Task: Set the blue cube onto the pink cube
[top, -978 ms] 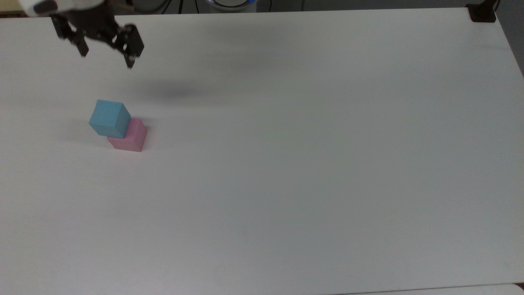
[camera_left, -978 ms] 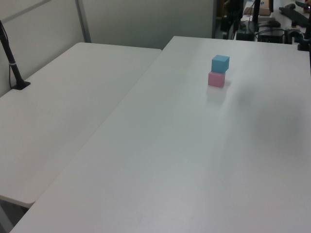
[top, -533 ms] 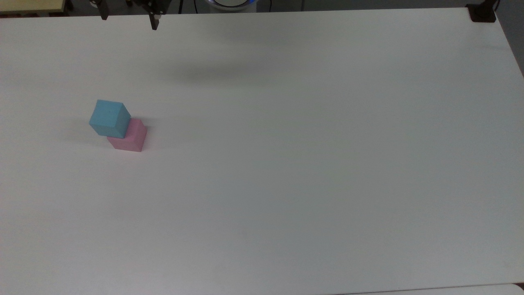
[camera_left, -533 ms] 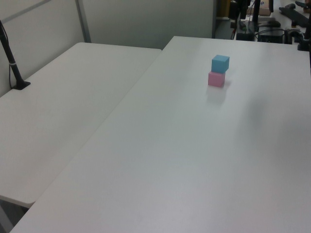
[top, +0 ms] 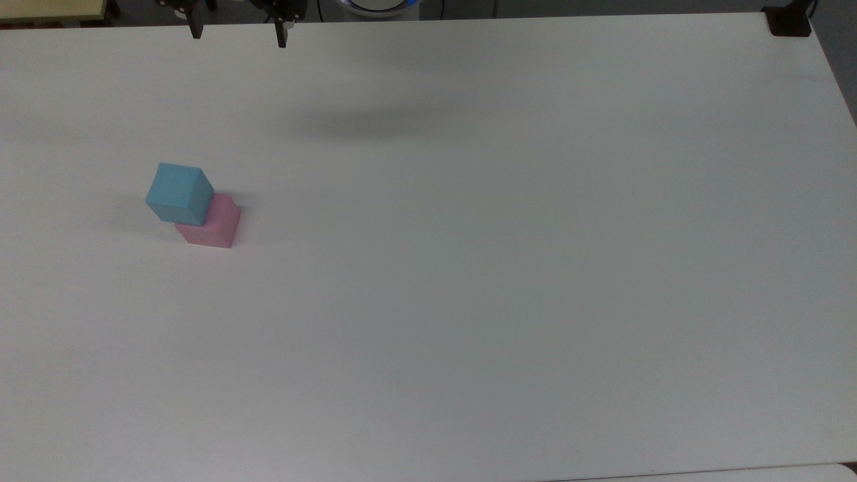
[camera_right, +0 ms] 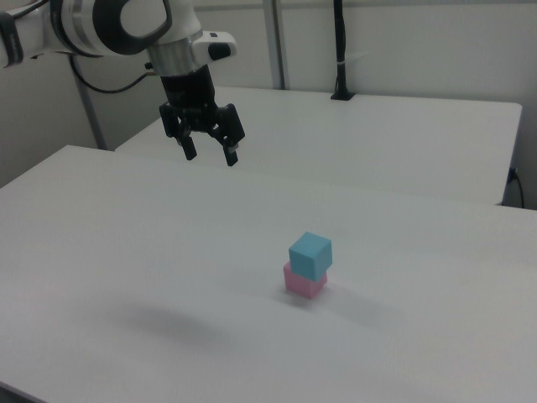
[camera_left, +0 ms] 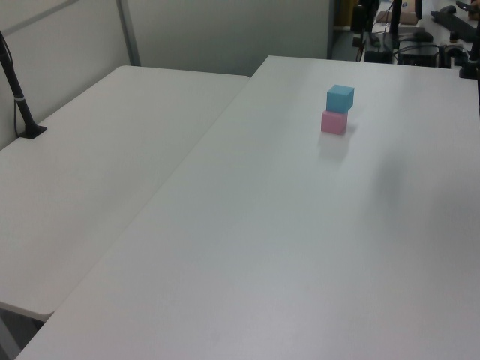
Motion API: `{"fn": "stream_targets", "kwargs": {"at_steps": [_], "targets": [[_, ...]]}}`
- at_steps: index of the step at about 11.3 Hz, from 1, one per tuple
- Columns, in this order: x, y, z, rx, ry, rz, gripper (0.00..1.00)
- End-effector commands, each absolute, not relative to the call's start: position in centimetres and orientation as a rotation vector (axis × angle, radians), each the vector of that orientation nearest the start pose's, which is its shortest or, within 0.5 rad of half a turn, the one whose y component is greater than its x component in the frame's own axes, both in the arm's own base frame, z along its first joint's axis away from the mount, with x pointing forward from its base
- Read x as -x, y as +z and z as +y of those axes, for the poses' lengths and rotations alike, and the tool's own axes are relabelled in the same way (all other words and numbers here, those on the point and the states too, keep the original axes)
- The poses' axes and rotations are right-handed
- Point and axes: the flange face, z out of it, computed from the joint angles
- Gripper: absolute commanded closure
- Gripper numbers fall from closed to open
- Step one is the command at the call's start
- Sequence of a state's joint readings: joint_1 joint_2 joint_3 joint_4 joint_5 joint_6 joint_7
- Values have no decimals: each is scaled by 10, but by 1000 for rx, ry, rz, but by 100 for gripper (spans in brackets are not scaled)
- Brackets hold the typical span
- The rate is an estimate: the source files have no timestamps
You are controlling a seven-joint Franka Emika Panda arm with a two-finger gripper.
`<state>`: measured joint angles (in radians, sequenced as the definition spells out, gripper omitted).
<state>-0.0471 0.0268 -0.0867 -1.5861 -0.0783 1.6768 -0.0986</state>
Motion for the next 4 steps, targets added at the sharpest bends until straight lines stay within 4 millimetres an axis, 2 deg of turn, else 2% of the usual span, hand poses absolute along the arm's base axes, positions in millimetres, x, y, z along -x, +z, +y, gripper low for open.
{"fn": "stream_targets", "kwargs": {"at_steps": [1, 4], "targets": [[-558, 615, -81, 3179, -93, 18, 0], [-557, 616, -83, 3177, -90, 26, 0]]}}
